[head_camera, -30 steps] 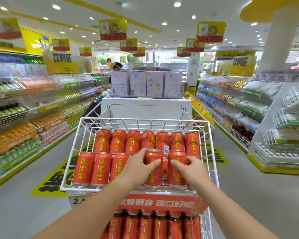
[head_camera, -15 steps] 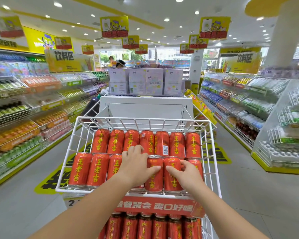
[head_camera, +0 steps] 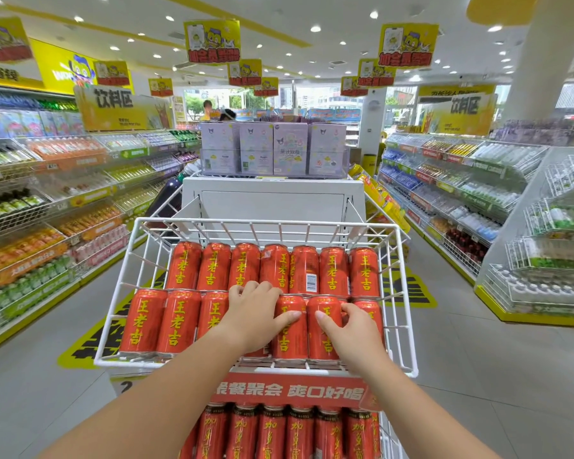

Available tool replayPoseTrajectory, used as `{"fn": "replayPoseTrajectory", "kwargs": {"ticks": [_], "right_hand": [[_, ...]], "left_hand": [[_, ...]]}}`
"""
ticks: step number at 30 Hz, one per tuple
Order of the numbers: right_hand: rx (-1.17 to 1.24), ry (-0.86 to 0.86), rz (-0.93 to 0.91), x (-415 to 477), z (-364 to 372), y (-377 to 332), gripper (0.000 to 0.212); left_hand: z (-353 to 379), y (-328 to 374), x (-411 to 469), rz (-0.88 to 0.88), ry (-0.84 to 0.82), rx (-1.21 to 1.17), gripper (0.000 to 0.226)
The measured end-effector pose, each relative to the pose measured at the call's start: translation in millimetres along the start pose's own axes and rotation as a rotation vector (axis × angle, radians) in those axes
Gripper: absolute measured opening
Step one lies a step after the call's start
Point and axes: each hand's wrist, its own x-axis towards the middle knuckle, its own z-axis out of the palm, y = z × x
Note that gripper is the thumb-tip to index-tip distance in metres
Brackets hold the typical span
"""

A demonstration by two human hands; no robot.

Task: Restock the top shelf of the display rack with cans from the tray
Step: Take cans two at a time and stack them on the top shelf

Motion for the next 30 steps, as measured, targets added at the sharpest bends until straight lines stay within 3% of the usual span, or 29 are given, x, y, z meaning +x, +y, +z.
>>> {"fn": "replayPoseTrajectory", "kwargs": {"ticks": [5, 10, 18, 30], "right_hand": [[-0.083, -0.006, -0.021, -3, 3, -3, 0.056], [-0.295, -0.019, -0.081, -7, -8, -4, 0.069], [-0.826, 0.037, -0.402, -22, -24, -8, 0.085], [-0.909, 0.079, -0.357, -104, -9, 7, 0.077]], "left_hand": [[4, 4, -9, 0.021, 0.070, 0.030, 0.069], [4, 5, -20, 0.040, 0.039, 0.131, 0.081], [2, 9, -46, 0.091, 0.038, 0.222, 0.088], [24, -5, -104, 0.251, 0.142, 0.146, 0.087]]}}
